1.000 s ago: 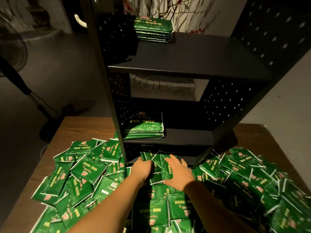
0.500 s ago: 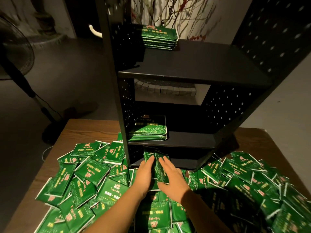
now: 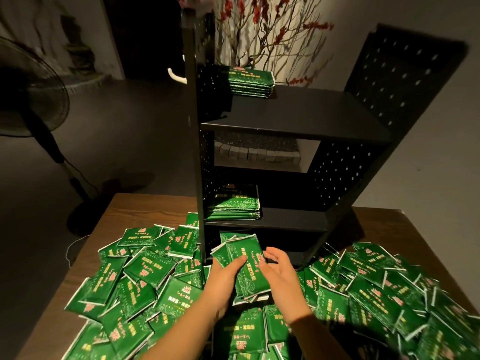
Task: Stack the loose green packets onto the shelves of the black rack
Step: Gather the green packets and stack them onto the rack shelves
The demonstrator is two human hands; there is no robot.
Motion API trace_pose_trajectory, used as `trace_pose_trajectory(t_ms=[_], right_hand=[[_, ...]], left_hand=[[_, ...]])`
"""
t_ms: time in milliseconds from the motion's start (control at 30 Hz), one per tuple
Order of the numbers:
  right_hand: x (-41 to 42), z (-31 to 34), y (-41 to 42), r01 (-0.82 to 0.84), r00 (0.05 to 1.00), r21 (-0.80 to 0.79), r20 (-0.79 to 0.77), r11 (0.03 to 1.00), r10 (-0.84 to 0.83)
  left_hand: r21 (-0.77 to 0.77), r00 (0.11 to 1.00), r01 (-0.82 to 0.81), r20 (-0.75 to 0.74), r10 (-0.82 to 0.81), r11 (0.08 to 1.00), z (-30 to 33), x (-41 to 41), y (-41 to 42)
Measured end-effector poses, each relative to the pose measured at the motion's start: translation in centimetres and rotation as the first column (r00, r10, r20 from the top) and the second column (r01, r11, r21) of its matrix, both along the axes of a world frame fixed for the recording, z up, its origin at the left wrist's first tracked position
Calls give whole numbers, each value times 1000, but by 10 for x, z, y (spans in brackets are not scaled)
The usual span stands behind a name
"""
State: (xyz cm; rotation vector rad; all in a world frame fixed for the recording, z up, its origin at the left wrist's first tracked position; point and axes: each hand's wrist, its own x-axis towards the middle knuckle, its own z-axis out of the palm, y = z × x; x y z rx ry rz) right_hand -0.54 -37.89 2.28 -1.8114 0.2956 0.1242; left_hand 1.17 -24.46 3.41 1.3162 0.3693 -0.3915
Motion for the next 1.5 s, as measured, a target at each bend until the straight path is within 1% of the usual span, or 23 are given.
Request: trace_pose_trajectory(t_ms=[67,100,167,233,300,400,500,600,667,700,767,833,933,1000,1067,1133,1200,1267,1333,1367,1433,1500], right_hand=[[-9,3,3,-29,1000,-44,6,999,29],[-14,6,5,-44,999,-75,24,996,46],[-24,12,7,-57,994,-110,84,992,66],[-32,19,10,-60,987,-106,144,993,75],[-36,24,12,-40,985,-45,169,998,47],[-36,39,17,83,978,90,183,992,-99],[-30,55,18,190,955,289,167,938,-245],[-22,72,23,178,947,479,153,860,-281],[-17,85,25,171,941,530,164,831,-298],[-15,94,23,157,925,532,216,832,-313],[-11,116,15,133,895,504,309,853,-323],[-7,139,2,101,865,448,402,888,-301],[4,172,-18,73,796,327,550,942,-253],[13,195,-29,55,742,245,638,968,-204],[23,213,-37,32,707,182,691,983,-151],[33,225,-44,19,692,152,712,988,-123],[44,238,-50,18,664,136,739,991,-113],[54,252,-55,18,643,100,761,995,-89],[64,263,-60,13,642,28,766,1000,-30],[70,267,-63,16,648,-3,762,1000,-8],[84,273,-68,23,668,-34,744,999,10],[96,275,-71,29,689,-68,724,997,29]], left_hand=[[14,999,49,2,-49,999,4,-8,-1],[21,999,45,-3,-45,999,0,-11,0],[25,1000,-2,21,1,1000,1,-21,2],[14,997,-51,63,50,999,3,-30,3],[-40,988,-125,88,129,991,12,-37,1],[-166,971,-192,113,212,967,34,-36,-6],[-345,948,-249,105,301,905,59,-25,-16],[-467,927,-292,78,368,834,85,-15,-27],[-513,922,-296,66,381,805,100,-9,-32],[-537,925,-278,74,373,796,108,-6,-33],[-551,923,-203,170,346,810,123,1,-28],[-508,893,-99,335,302,856,139,10,-19],[-384,798,85,579,168,919,169,26,-5],[-298,745,188,664,61,936,190,38,2],[-217,710,231,704,-11,948,210,49,8],[-174,674,253,737,-44,952,228,60,11],[-177,643,257,765,-31,950,244,70,11],[-113,612,188,791,-26,976,257,81,10],[-5,571,119,819,-64,993,263,94,9],[73,543,98,832,-115,992,264,100,9],[259,497,77,827,-262,963,266,110,9],[377,504,53,789,-350,925,268,114,6]])
